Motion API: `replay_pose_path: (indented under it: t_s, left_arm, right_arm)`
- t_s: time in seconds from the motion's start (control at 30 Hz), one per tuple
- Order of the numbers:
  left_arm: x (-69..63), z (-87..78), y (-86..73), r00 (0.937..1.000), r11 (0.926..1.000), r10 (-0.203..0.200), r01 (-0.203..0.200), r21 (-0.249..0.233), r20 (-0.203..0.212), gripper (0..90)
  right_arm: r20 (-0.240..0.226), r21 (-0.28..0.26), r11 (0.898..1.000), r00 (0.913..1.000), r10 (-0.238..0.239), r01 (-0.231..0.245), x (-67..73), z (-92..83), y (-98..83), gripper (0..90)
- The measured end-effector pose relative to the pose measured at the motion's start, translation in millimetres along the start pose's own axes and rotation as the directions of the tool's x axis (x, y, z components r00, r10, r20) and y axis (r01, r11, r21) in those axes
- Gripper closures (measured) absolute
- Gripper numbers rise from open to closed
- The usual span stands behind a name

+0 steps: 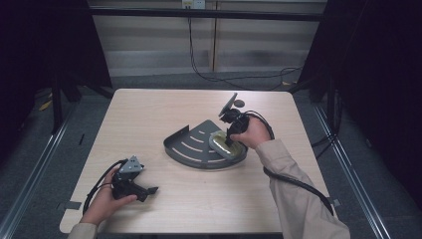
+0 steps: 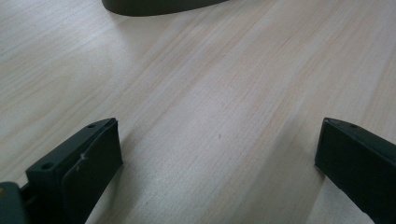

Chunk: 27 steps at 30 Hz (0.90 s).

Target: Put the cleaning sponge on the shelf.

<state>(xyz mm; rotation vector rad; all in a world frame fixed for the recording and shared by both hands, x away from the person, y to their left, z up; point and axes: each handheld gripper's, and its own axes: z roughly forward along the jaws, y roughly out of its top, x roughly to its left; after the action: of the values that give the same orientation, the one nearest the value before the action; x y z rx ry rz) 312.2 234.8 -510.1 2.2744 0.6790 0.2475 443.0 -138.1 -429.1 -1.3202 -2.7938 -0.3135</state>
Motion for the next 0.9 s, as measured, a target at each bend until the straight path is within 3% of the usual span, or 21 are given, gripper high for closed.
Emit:
replay_pose_path:
  t_s: [0.43, 0.9]
  left_arm:
    - [0.0, -0.1, 0.0, 1.0000, 1.0000, -0.002, 0.002, 0.001, 0.000, 0.0]
    - [-0.1, 0.0, 0.0, 1.0000, 1.0000, 0.000, 0.000, 0.000, -0.001, 0.0]
  right_arm:
    - [-0.004, -0.003, 1.000, 0.9996, 0.030, -0.030, -2.3, 0.1, -3.0, 69.2]
    - [-0.005, -0.020, 0.999, 0.9996, 0.029, -0.029, -3.7, -9.3, -5.4, 54.5]
